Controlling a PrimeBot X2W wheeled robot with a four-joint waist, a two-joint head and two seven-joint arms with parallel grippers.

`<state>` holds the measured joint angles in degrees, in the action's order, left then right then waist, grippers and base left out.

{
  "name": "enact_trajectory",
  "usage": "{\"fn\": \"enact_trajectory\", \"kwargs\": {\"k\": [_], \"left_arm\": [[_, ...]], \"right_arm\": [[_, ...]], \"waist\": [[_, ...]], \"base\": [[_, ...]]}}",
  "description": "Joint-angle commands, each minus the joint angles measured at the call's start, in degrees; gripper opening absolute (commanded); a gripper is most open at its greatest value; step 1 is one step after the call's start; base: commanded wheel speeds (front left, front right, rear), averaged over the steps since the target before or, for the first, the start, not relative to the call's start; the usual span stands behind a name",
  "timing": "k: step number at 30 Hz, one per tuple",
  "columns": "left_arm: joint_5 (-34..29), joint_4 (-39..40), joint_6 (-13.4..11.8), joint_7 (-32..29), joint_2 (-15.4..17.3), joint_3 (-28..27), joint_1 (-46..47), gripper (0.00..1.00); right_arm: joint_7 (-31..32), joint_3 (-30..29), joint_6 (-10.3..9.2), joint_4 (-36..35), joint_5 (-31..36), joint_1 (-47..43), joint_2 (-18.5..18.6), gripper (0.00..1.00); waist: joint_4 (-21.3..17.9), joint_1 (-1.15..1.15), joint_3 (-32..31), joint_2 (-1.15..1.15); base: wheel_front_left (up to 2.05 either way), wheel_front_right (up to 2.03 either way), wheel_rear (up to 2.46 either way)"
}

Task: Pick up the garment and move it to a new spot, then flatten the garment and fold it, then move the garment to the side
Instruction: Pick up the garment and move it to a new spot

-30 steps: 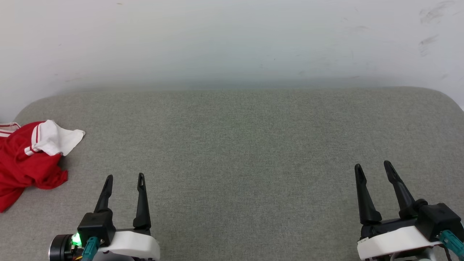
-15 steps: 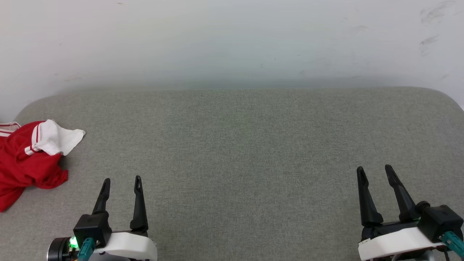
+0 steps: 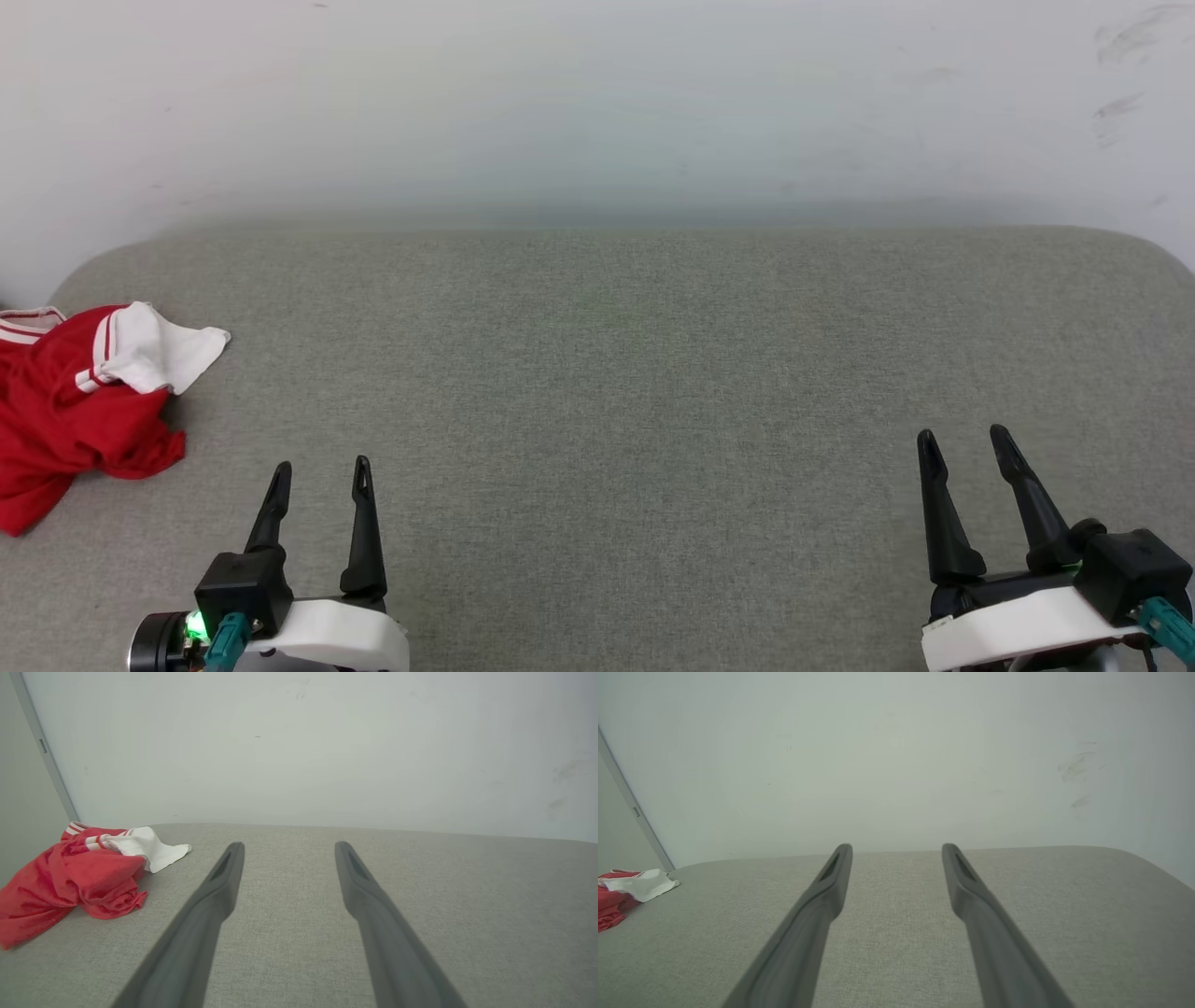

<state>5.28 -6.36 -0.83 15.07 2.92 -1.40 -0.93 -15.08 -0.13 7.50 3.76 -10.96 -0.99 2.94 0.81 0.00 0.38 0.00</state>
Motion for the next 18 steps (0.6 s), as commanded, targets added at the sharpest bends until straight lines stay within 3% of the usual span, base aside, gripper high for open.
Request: {"fn": "enact_trajectory", "kwargs": {"k": [1,18], "left_arm": [[-0.09,-0.15,-0.15,0.16,-0.03,0.04,0.25,1.00],[-0.71,-0.17,0.04,0.16,-0.03,-1.33,0.77,1.00]], "right_arm": [[-0.14,0.04,-0.03,-0.23,0.35,-0.48,-0.11,1.00],[-0.14,0.84,-0.03,-0.66,1.09,-0.80,-0.12,1.00]], "waist": [[0.43,0.00,0.00,0.00],[10.16,0.00,0.49,0.00]], "base": [[0.00,0.00,0.00],[0.00,0.00,0.00]]}}
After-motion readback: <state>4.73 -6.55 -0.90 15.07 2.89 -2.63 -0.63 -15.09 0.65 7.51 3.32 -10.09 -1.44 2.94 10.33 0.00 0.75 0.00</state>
